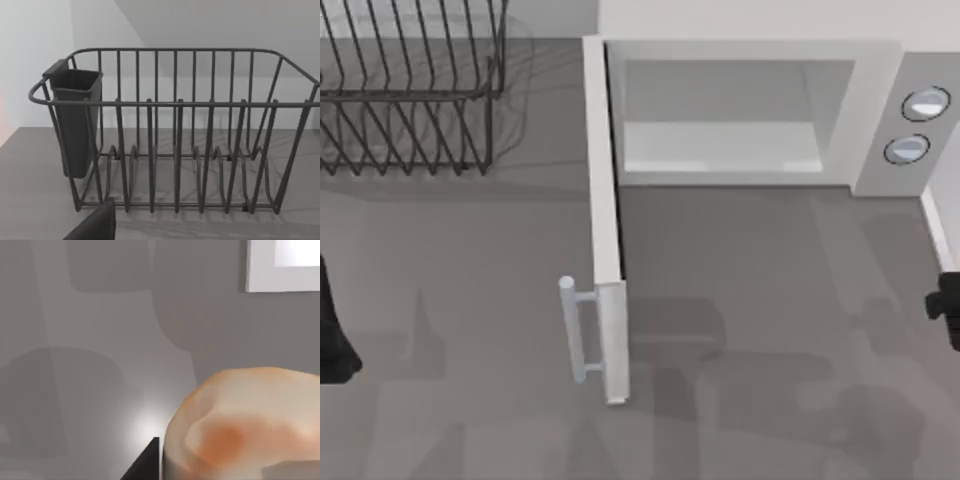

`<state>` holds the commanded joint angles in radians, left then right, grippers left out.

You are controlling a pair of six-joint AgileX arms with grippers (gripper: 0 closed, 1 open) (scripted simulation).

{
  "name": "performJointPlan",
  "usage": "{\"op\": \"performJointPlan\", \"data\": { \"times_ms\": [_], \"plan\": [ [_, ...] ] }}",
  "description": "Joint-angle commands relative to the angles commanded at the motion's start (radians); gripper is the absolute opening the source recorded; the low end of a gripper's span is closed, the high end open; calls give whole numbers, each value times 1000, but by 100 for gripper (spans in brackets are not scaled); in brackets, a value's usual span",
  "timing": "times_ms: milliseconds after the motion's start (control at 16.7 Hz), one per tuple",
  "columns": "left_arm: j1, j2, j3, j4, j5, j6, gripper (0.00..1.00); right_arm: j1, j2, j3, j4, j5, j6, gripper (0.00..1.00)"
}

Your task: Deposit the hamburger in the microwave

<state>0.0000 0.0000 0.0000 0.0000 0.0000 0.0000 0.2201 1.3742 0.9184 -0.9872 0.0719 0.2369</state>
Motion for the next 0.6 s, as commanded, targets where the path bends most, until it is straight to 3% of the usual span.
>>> {"op": "performJointPlan", "data": {
  "times_ms": [240,600],
  "plan": [
    [0,0,0,0,0,0,100,85,178,54,280,104,10,0],
    [0,0,0,0,0,0,100,240,498,128,847,293,20,0]
  ]
}}
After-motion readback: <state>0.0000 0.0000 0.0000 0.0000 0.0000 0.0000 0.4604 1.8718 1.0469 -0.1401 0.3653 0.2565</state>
